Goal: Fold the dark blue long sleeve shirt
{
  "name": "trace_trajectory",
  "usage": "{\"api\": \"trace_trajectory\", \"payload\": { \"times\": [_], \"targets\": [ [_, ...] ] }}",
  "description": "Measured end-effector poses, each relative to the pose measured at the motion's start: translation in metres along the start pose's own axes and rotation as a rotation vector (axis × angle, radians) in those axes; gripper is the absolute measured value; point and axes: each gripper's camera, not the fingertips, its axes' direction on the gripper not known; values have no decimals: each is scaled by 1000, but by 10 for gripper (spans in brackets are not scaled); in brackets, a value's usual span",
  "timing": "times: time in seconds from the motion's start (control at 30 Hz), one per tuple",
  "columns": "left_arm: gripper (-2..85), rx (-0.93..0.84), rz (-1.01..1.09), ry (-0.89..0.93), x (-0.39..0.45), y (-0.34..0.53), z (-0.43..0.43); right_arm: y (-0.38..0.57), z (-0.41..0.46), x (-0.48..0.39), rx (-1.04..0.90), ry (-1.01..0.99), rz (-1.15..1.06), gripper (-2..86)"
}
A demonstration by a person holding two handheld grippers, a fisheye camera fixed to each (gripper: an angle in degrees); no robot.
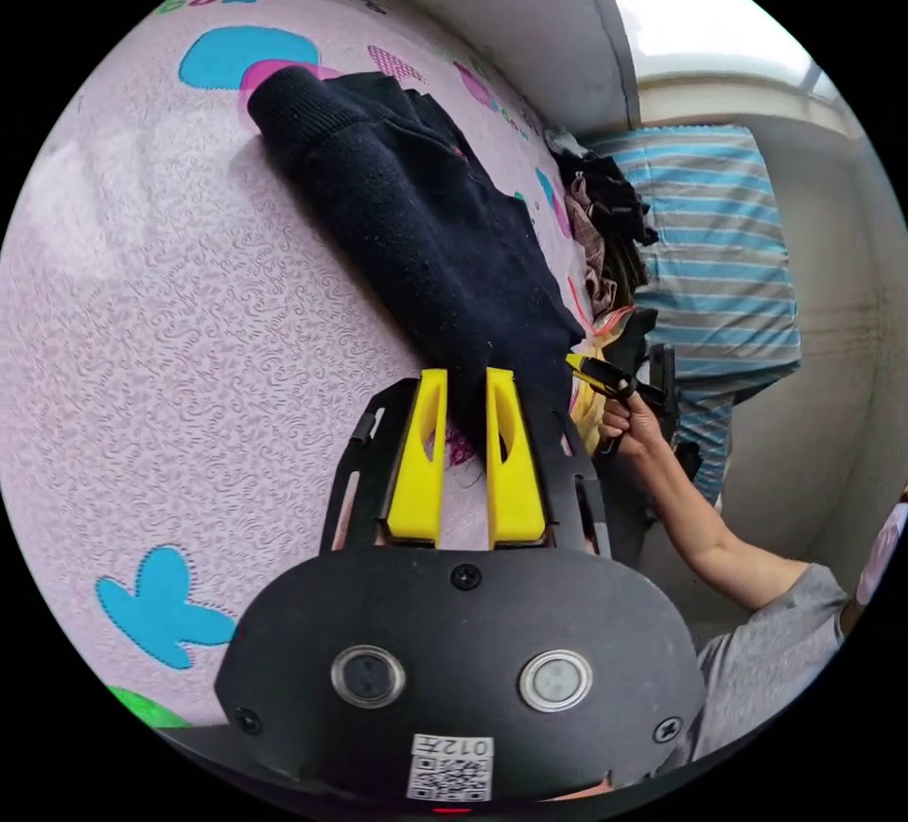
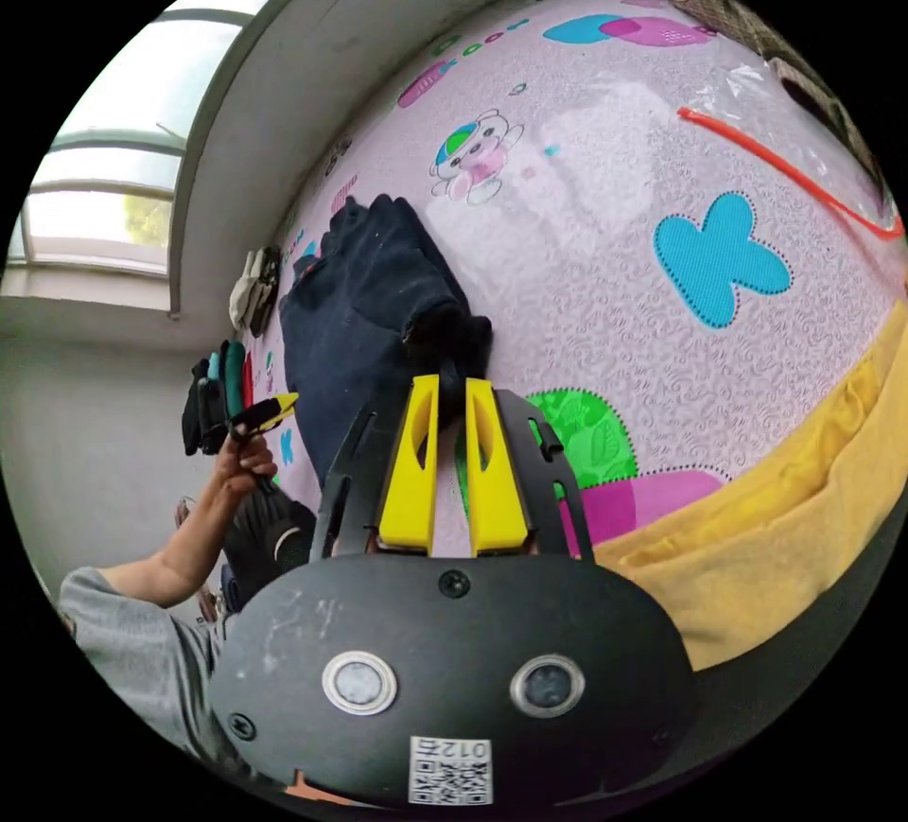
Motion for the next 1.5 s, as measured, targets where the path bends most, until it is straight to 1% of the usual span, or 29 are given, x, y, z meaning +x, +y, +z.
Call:
{"api": "trace_trajectory", "payload": {
  "times": [0.13,0.17,0.23,0.27,0.33,0.47,0.57,0.8,0.97,1.03,1.17,1.23,1.3,1.4,1.5],
  "targets": [
    [58,-122,27,14,-39,-10,-12,38,16,2,-146,-87,-38,65],
    [58,-131,31,19,-44,-12,-14,43,13,4,-161,-86,-41,71],
    [60,-124,44,43,-61,-18,-21,42,1,4,-131,-47,-77,75],
    [62,-111,43,47,-65,-20,-24,36,-8,4,-97,3,-96,79],
    [73,-35,26,51,-83,-26,-33,19,-18,7,-44,16,-113,96],
    [94,10,4,127,-108,-34,-27,-43,-3,20,-73,-128,-126,131],
    [105,7,12,163,-124,-38,-12,-84,22,35,-128,-180,-94,139],
    [111,24,-12,291,-166,-49,12,-143,68,33,-232,-172,-153,122],
    [108,7,31,309,-176,-62,26,-171,102,21,-316,-201,-241,119],
    [104,8,26,325,-186,-62,31,-176,111,22,-332,-206,-255,105],
    [100,1,37,307,-194,-63,34,-173,130,27,-348,-207,-274,64],
    [100,25,25,219,-195,-57,23,-169,133,28,-322,-191,-271,61],
    [103,62,-26,182,-202,-49,15,-164,134,30,-300,-182,-277,61],
    [112,99,-80,256,-218,-40,14,-160,141,40,-283,-218,-251,65],
    [125,82,-83,336,-224,-44,29,-159,151,53,-282,-272,-212,83]
  ]
}}
